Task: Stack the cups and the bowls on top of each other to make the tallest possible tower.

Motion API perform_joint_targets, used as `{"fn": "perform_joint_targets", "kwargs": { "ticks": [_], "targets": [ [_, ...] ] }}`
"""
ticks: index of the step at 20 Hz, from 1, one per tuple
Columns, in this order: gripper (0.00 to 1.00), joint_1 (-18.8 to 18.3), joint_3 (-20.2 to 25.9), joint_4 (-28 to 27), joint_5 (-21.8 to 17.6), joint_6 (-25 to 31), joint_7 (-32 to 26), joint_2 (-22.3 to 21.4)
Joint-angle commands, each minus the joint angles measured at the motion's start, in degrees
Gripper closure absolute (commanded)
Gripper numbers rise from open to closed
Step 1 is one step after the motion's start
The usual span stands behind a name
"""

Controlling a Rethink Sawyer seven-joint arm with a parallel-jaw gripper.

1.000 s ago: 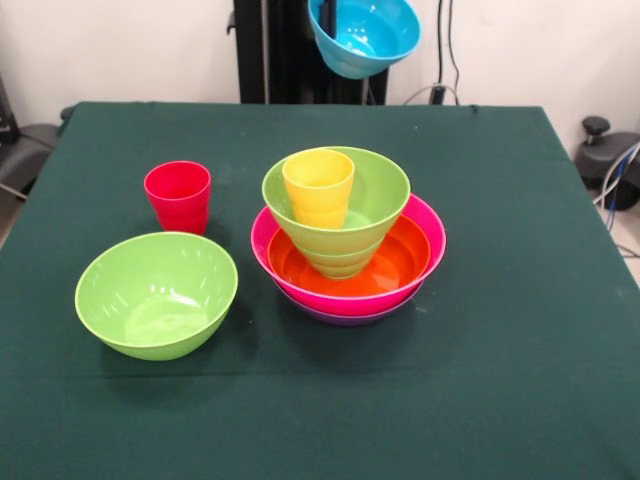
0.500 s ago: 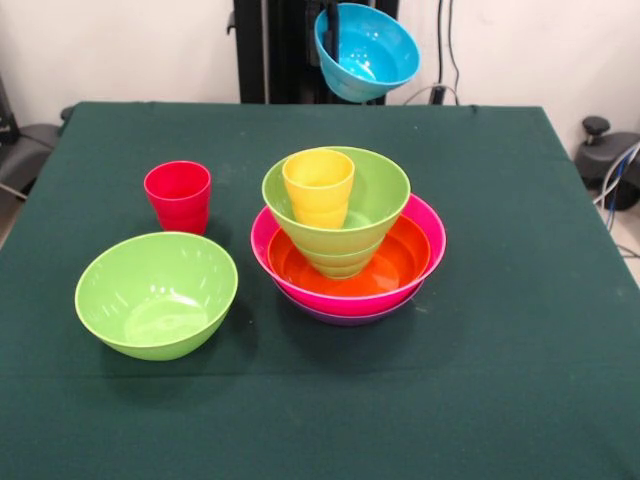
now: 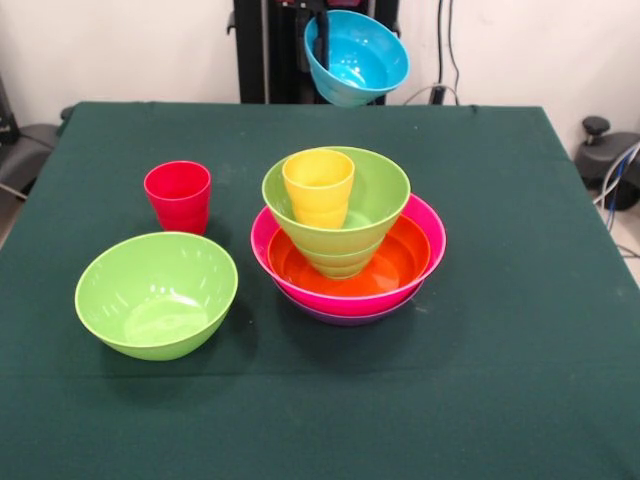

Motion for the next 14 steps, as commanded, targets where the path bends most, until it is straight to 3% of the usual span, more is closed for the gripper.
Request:
{"fn": "perform_joint_targets", "kwargs": {
  "ticks": [1,14],
  "targets": [
    [1.0,-1.26,4.63,1.44,-3.9,-0.28,-6.41,2.2],
    [1.0,-1.25,4.89,-5.08,-4.85,4.42,-7.82,5.13]
  ]
}}
